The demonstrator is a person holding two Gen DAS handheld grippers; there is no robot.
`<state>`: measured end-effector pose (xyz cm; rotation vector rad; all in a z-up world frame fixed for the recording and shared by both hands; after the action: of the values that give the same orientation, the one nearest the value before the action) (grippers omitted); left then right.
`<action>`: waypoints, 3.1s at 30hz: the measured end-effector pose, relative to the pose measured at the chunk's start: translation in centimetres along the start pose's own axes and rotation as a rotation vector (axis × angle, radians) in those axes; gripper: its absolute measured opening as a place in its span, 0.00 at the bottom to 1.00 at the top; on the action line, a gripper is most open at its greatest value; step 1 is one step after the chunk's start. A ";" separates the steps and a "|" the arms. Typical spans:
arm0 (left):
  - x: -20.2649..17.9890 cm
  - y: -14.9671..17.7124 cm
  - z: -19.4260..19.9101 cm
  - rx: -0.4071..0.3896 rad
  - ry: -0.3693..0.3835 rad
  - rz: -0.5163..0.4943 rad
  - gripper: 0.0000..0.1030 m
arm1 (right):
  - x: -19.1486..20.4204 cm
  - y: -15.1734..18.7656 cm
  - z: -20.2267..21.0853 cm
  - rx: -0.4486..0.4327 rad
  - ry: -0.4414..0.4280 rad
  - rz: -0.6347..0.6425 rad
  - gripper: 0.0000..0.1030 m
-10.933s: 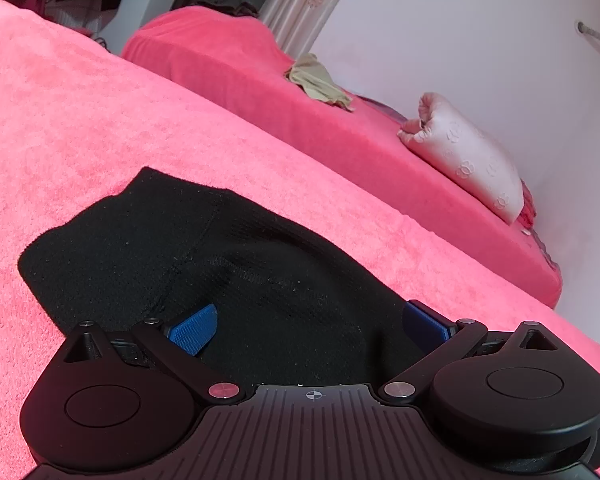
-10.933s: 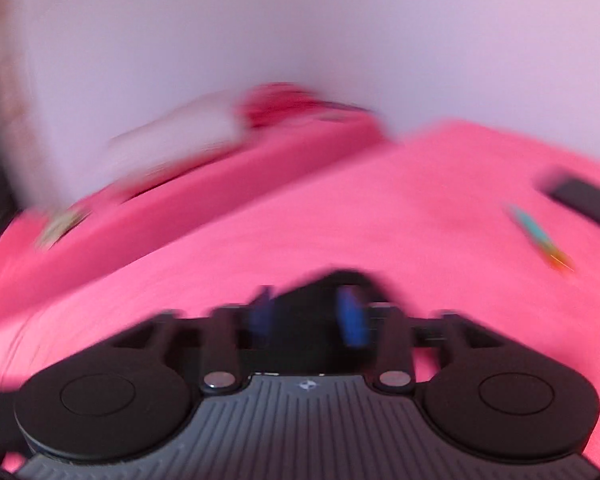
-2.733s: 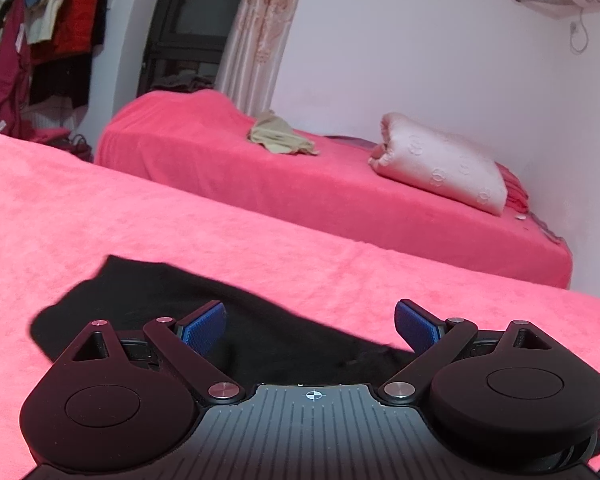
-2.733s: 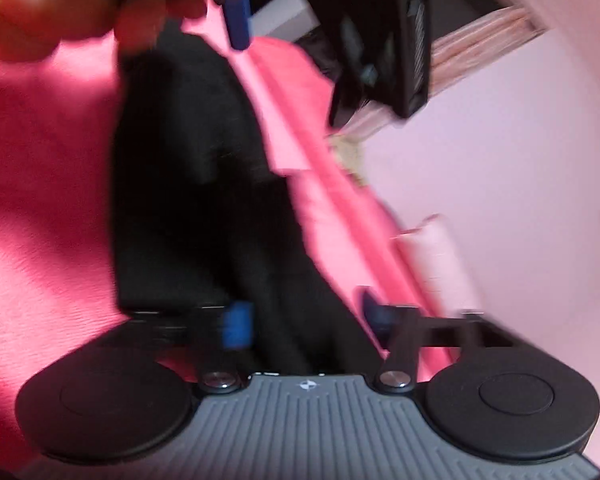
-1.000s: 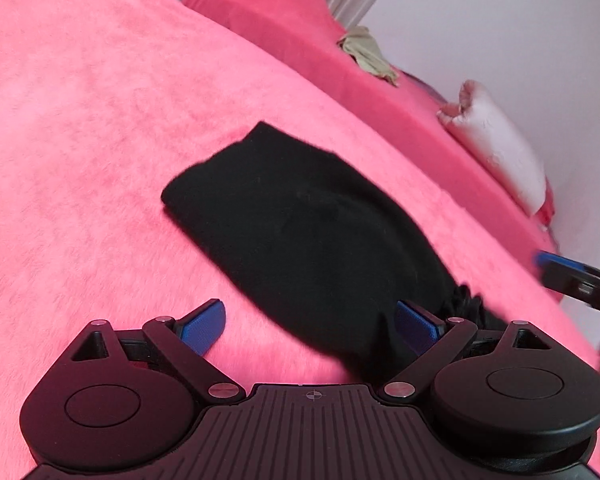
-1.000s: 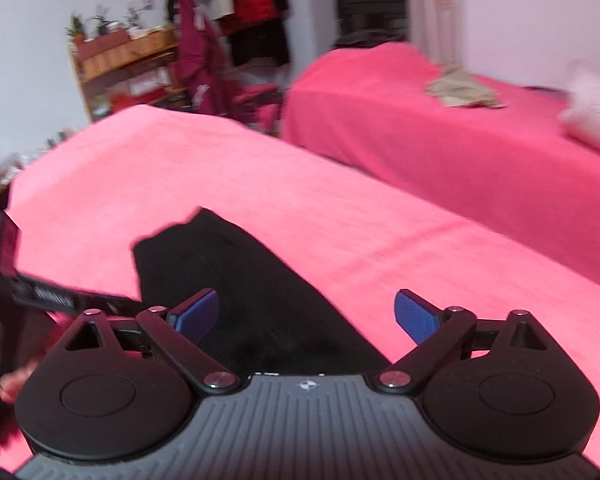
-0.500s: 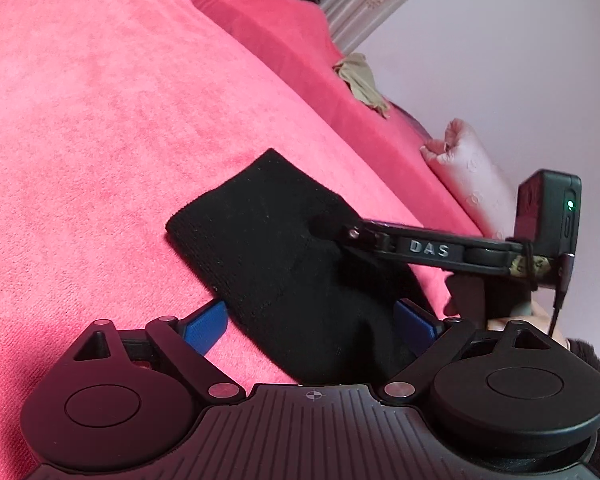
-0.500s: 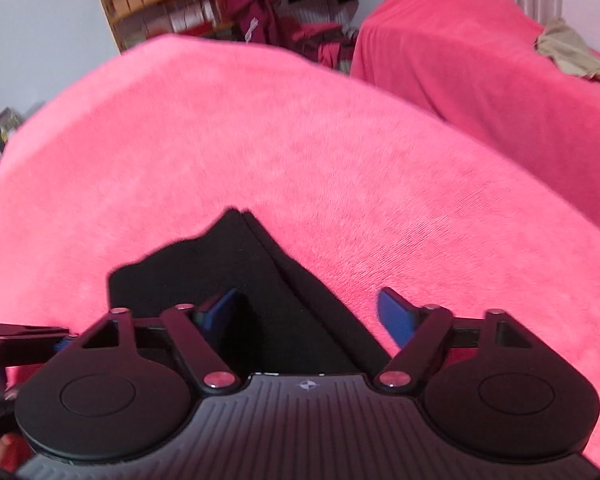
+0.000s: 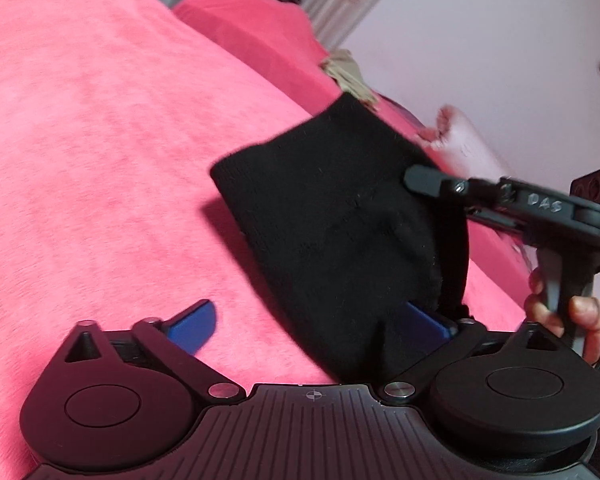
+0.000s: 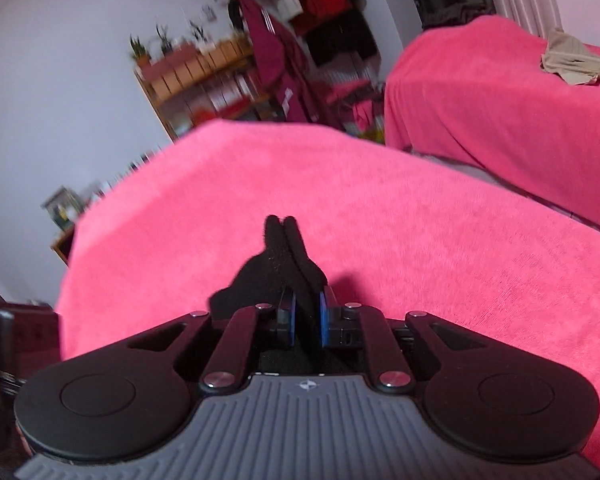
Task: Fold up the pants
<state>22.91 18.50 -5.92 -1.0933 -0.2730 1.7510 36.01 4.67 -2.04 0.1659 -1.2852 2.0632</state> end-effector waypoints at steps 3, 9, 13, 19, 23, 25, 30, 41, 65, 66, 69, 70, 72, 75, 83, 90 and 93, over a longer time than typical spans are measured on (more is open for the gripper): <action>-0.9 -0.6 -2.0 0.032 0.030 -0.021 1.00 | 0.1 0.2 0.9 -0.011 -0.012 -0.010 0.14; -2.1 -1.2 -2.8 0.052 0.272 0.119 1.00 | 0.0 -0.1 1.3 -0.024 -0.010 -0.022 0.14; -3.8 -1.9 -1.5 0.008 0.365 0.119 1.00 | 0.2 -0.4 2.5 -0.051 0.010 -0.029 0.14; -11.9 -1.5 2.8 -0.046 0.466 -0.061 1.00 | -0.2 -0.5 8.2 -0.140 0.026 -0.054 0.14; -19.5 1.6 3.8 -0.019 0.536 -0.224 1.00 | -1.4 1.2 14.5 -0.219 0.044 -0.095 0.14; -22.9 4.0 2.4 0.033 0.580 -0.282 1.00 | -3.3 3.2 17.6 -0.254 0.077 -0.147 0.18; -26.4 9.8 -3.8 0.237 0.555 -0.335 1.00 | -12.6 11.0 24.2 -0.209 0.484 -0.318 0.59; -23.0 8.2 -2.2 0.123 0.466 -0.355 1.00 | -13.5 17.1 32.0 -0.402 0.215 -0.707 0.75; -20.6 8.9 -2.7 0.172 0.273 -0.385 1.00 | -8.2 16.0 30.1 -0.285 0.498 -0.460 0.21; -20.7 9.0 -2.9 0.175 0.264 -0.389 1.00 | -9.6 17.9 29.5 -0.216 0.558 -0.479 0.22; -21.1 8.5 -2.9 0.159 0.248 -0.397 1.00 | -10.7 19.9 30.1 -0.226 0.626 -0.478 0.50; -21.2 8.2 -2.8 0.148 0.246 -0.404 1.00 | -10.5 19.5 30.8 -0.250 0.653 -0.461 0.56; -21.3 7.8 -3.0 0.136 0.235 -0.410 1.00 | -10.0 17.9 32.3 -0.297 0.753 -0.373 0.56; -21.1 8.2 -4.5 0.154 0.201 -0.424 1.00 | -8.0 14.8 32.6 -0.355 0.779 -0.240 0.57; -21.3 10.4 -5.9 0.152 0.072 -0.557 1.00 | -2.8 11.9 21.0 -0.260 0.486 -0.044 0.62; -21.2 10.5 -6.3 0.168 0.040 -0.571 1.00 | -11.3 13.9 20.3 -0.174 0.664 -0.181 0.40; -21.1 10.5 -6.3 0.177 0.033 -0.566 1.00 | -11.4 14.5 24.0 -0.274 0.674 -0.252 0.31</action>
<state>22.85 -5.89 -4.55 -0.8147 -0.3593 1.2252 29.90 -24.78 -5.83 -0.4364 -1.0330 1.5110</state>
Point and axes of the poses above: each gripper's, at about its wrist camera, not at the fingertips, and z roughly against the way its jaws point, x to its left, y to its underside, the point moved 10 cm from there along -z, roughly the way its jaws point, and after that the axes turned 2 degrees about -z, right-handed, at the moved point
